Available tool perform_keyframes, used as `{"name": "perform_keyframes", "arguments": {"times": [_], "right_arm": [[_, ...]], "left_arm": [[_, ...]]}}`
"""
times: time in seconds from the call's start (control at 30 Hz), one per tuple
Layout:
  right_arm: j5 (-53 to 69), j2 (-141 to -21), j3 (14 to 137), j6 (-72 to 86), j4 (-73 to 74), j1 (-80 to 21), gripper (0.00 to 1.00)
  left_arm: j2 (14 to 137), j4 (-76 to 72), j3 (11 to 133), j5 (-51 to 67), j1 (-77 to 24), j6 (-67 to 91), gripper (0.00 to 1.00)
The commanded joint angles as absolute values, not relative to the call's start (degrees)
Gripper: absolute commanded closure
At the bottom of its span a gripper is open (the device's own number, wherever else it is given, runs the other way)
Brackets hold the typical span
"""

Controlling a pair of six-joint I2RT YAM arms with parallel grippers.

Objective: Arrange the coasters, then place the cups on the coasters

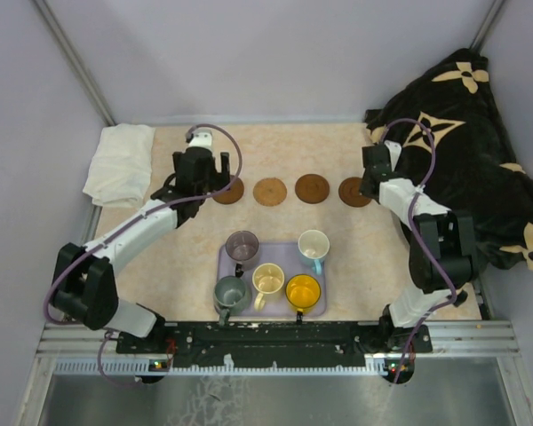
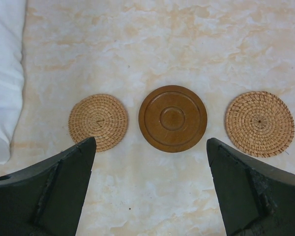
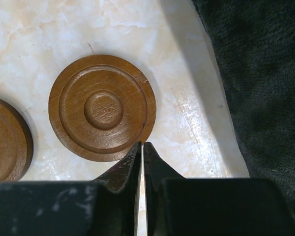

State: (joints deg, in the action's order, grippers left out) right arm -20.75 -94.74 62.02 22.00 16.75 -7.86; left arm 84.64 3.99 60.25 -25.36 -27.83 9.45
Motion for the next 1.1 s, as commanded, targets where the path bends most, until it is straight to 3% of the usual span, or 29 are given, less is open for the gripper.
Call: {"name": "perform_keyframes", "arguments": {"times": [0.0, 0.2, 0.43, 0.5, 0.6, 0.7, 0.9, 1.07], "right_arm": [[-19.36, -93.03, 65.26, 19.26, 13.71, -7.95, 1.00], [-19.96, -94.27, 68.64, 16.44, 14.72, -7.99, 1.00], [-20.94, -92.77, 68.73, 16.38, 12.66, -7.99, 0.88], [-21.31, -91.84, 68.86, 16.83, 11.89, -7.98, 0.79], [-22.73, -90.00, 69.12, 17.39, 11.99, -7.98, 0.49], [-26.84, -86.98, 68.55, 19.79, 14.62, -7.99, 0.27], [-32.82, -74.60, 62.14, 24.01, 18.97, -7.76, 0.04], [-30.71, -63.57, 57.10, 22.52, 20.17, -7.45, 0.01]], "left_arm": [[79.72, 4.53, 58.81, -30.04, -26.28, 10.27, 0.00], [74.31, 5.26, 55.81, -28.86, -22.40, 10.17, 0.00], [72.73, 7.50, 55.49, -25.80, -18.21, 12.21, 0.00], [73.17, 7.57, 55.72, -25.05, -17.01, 12.30, 0.00], [74.23, 8.11, 56.30, -22.37, -15.14, 13.10, 0.00], [75.33, 9.18, 56.97, -19.38, -13.68, 15.10, 0.00], [73.37, 10.20, 56.59, -15.55, -12.83, 16.80, 0.01], [65.62, 10.15, 50.98, -15.70, -12.83, 19.48, 0.01]]}}
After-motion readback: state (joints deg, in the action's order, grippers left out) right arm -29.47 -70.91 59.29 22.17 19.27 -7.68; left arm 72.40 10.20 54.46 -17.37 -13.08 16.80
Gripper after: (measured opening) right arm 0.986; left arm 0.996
